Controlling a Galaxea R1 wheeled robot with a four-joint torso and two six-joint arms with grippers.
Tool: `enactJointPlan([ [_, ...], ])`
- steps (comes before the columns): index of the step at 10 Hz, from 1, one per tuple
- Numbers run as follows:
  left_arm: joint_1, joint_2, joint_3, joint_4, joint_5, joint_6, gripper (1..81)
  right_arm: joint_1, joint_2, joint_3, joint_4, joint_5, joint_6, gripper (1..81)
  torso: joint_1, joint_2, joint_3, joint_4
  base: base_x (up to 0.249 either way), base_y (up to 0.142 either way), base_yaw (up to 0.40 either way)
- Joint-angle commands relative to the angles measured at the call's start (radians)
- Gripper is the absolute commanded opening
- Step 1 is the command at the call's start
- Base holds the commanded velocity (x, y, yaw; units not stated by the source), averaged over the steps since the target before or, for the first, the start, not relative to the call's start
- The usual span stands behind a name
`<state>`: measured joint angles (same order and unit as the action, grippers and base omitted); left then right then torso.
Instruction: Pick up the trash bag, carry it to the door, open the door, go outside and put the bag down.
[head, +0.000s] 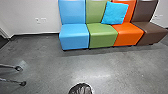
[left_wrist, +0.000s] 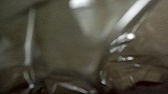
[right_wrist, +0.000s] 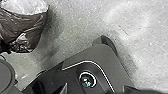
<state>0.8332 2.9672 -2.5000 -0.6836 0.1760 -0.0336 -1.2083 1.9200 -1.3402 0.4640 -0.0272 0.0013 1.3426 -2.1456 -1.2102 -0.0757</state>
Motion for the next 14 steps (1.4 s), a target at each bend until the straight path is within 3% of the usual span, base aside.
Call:
enactJointPlan([
  [1,-0.122,-0.083,0.150,-0.011,0.102,-0.011,1.0,0.037,-0.045,-0.006,0.015,-0.083,0.000,81.1,-0.062,0.096,0.094,0.000,0.000,0.000,0.000],
  [3,-0.124,-0.140,0.205,-0.013,0.122,-0.011,1.0,0.055,-0.028,-0.011,0.013,-0.085,0.000,81.1,-0.108,0.166,0.166,0.000,0.000,0.000,0.000],
  [4,-0.125,-0.184,0.251,-0.013,0.122,-0.012,1.0,0.063,-0.008,-0.017,0.011,-0.085,0.000,81.1,-0.131,0.202,0.104,0.000,0.000,0.000,0.000],
  [5,-0.130,-0.221,0.292,-0.013,0.122,-0.012,1.0,0.063,0.004,-0.020,0.007,-0.085,0.000,81.1,-0.149,0.230,0.134,0.000,0.000,0.000,0.000],
  [8,-0.133,-0.321,0.403,-0.011,0.125,-0.012,1.0,0.048,0.024,-0.042,0.002,-0.085,-0.007,81.1,-0.203,0.314,0.158,0.000,0.000,0.000,0.000],
  [9,-0.133,-0.350,0.426,-0.010,0.155,-0.011,1.0,0.042,0.032,-0.048,0.002,-0.085,-0.009,81.1,-0.231,0.358,0.158,0.000,0.000,0.000,0.000],
  [11,-0.128,-0.408,0.478,-0.008,0.166,-0.009,1.0,0.034,0.064,-0.059,0.002,-0.085,-0.010,81.1,-0.275,0.426,0.254,0.000,0.000,0.000,0.000],
  [14,-0.098,-0.491,0.578,-0.007,0.165,-0.006,1.0,0.012,0.121,-0.098,0.001,-0.086,-0.012,81.1,-0.333,0.518,0.333,0.000,0.000,0.000,0.000],
])
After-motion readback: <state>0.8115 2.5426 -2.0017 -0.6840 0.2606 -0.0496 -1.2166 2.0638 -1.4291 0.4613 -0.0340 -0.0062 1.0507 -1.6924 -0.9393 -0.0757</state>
